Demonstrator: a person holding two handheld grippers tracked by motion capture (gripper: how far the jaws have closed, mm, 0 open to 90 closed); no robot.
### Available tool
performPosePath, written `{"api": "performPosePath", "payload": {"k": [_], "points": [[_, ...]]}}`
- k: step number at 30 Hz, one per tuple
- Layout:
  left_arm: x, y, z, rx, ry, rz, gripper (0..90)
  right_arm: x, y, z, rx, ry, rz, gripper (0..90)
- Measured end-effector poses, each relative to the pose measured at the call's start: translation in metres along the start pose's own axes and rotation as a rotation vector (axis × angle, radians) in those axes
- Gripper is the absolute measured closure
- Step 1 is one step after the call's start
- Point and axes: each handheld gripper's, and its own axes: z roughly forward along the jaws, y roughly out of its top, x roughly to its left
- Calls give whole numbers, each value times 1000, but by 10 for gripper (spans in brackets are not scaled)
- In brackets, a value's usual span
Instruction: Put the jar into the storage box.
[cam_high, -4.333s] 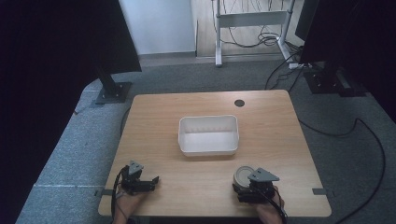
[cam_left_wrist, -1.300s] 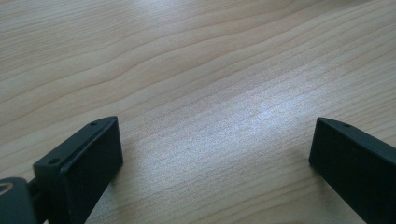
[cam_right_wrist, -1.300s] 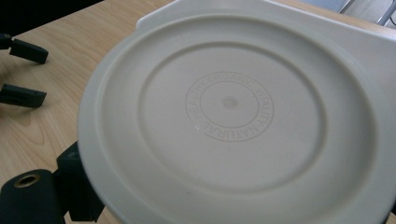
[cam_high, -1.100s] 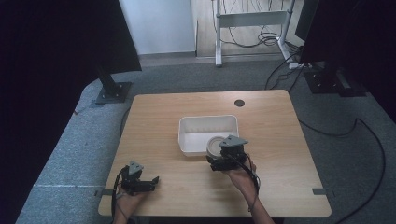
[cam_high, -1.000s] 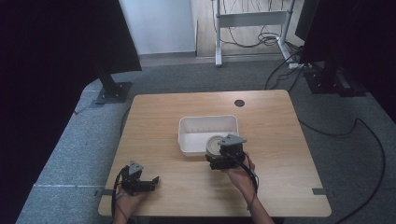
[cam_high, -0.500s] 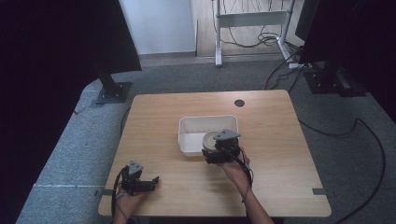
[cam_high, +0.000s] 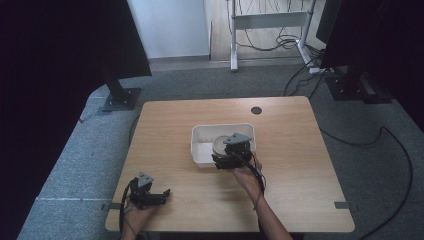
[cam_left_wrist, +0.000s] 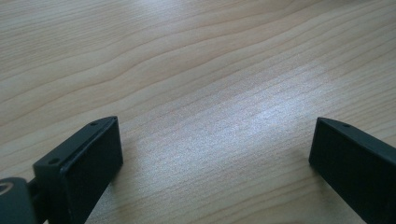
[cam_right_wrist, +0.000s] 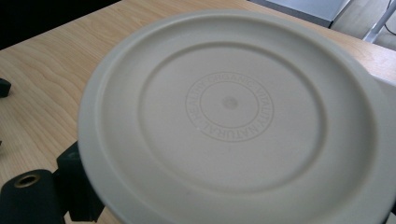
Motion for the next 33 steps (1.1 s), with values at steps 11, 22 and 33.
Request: {"api": "performPosePath", "payload": {"k": [11,22,33], "points": [[0,0,0,1,-1,-2,23,-3,0,18,7,-7,5,92],[0,0,0,0,-1,-2,23,-1,5,35,17,-8,-7,92],[0,0,0,1,-1,-2,23,-1,5,53,37,-13,0,92]]}}
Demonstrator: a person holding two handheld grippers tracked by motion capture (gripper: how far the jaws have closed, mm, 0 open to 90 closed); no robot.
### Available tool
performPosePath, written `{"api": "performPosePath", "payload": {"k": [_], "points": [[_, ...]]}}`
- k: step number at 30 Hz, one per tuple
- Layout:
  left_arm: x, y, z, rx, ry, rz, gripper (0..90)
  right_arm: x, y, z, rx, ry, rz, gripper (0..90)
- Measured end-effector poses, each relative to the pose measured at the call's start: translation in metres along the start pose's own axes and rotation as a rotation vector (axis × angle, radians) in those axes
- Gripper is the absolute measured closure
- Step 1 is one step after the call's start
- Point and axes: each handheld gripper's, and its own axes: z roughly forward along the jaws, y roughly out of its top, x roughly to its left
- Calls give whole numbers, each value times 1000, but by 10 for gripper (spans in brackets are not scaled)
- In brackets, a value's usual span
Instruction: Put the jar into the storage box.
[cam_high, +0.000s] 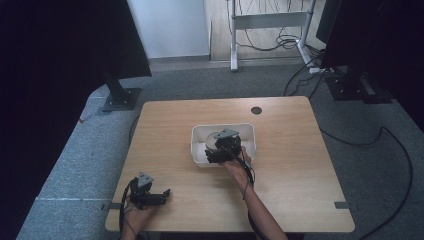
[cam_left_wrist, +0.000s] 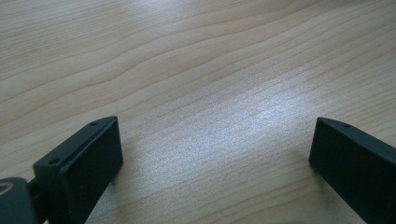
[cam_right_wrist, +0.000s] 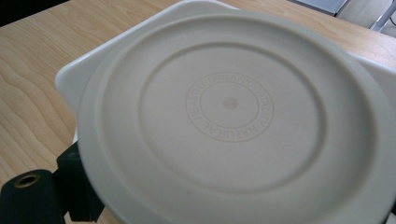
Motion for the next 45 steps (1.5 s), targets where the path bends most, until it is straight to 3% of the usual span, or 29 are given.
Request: {"api": "performPosePath", "payload": {"k": [16,22,32,45], "points": [[0,0,0,0,0,0,24,5,-5,22,50,-6,-15,92],[0,0,0,0,0,0,23,4,-9,28,79,-4,1,92],[0,0,0,0,0,0,23,4,-11,30,91,-3,15,91],[0,0,0,0,0,0,23,2,-11,29,102,12,-6,64]]}}
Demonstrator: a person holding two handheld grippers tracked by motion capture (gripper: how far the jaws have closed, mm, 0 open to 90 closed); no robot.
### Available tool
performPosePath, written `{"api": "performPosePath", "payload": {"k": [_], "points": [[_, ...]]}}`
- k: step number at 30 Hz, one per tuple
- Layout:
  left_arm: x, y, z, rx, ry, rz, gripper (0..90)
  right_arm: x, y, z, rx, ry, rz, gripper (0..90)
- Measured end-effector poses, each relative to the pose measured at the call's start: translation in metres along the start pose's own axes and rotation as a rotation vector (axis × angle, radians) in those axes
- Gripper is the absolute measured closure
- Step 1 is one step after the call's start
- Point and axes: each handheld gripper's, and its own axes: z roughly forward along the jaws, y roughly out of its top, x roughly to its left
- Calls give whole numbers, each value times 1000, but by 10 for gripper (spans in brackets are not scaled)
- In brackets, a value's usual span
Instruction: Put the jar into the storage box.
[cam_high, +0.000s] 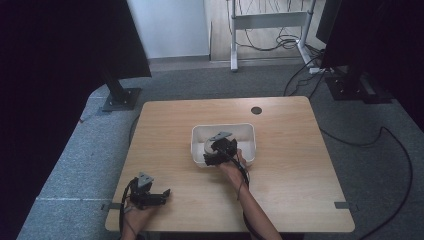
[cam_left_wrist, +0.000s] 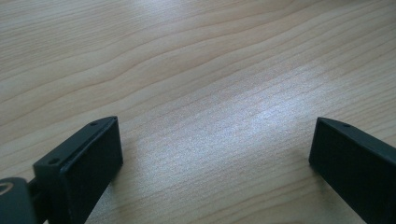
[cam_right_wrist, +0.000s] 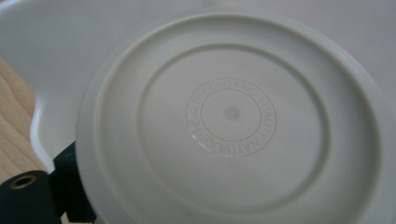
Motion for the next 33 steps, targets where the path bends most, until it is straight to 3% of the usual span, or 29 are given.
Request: {"api": "performPosePath", "payload": {"k": [10,18,33], "points": [[0,0,0,0,0,0,23,0,3,-9,-36,5,-19,37],[0,0,0,2,1,0,23,1,2,-17,-33,6,-45,35],[0,0,0,-1,1,-1,24,2,-1,-47,-74,8,-72,42]]}}
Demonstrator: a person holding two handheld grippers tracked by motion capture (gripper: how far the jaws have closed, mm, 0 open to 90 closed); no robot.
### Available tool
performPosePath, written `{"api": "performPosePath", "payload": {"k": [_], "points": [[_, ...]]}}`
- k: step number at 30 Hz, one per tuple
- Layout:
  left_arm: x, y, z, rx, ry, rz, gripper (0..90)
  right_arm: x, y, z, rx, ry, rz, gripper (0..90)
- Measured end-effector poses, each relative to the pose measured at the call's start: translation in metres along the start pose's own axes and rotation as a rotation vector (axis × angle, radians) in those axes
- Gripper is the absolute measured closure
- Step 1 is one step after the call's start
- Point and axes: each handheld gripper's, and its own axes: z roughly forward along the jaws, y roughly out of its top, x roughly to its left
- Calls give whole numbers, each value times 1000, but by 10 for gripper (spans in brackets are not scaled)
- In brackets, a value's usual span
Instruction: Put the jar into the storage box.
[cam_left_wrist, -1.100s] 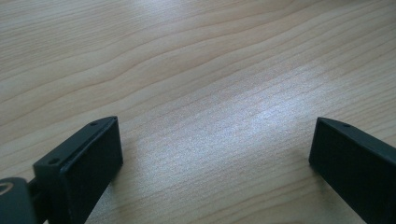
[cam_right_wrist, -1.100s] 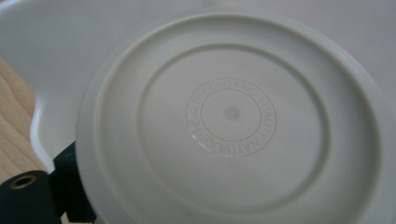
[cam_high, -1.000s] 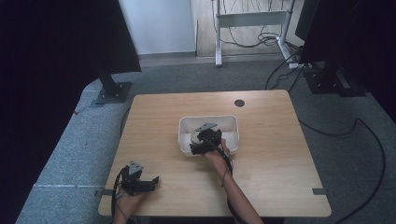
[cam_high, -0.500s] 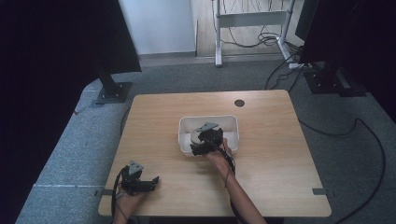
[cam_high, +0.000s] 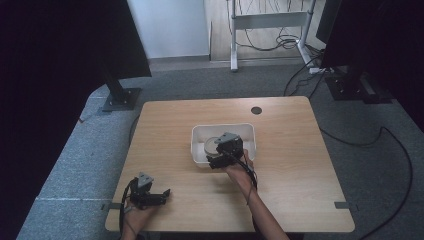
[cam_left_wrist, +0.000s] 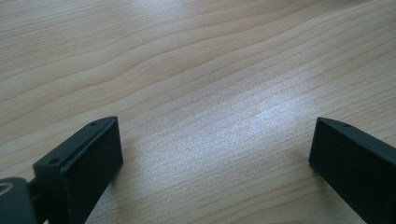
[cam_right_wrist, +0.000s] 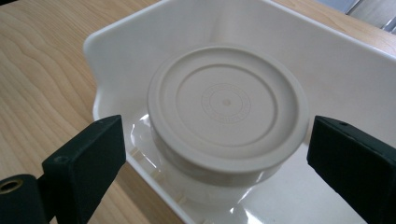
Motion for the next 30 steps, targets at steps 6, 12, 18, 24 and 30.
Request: {"api": "performPosePath", "payload": {"k": [6,12,18,24,30], "points": [[0,0,0,1,1,-1,24,-2,-4,-7,-5,9,6,42],[0,0,0,2,2,0,24,-3,-10,-14,-4,19,9,34],[0,0,0,2,2,1,24,-4,-16,-23,-14,22,7,35],[0,0,0,2,1,0,24,-4,-23,-34,-15,29,-11,46],[0,0,0,2,1,-1,24,-6,-33,-44,-15,31,-25,57]]}}
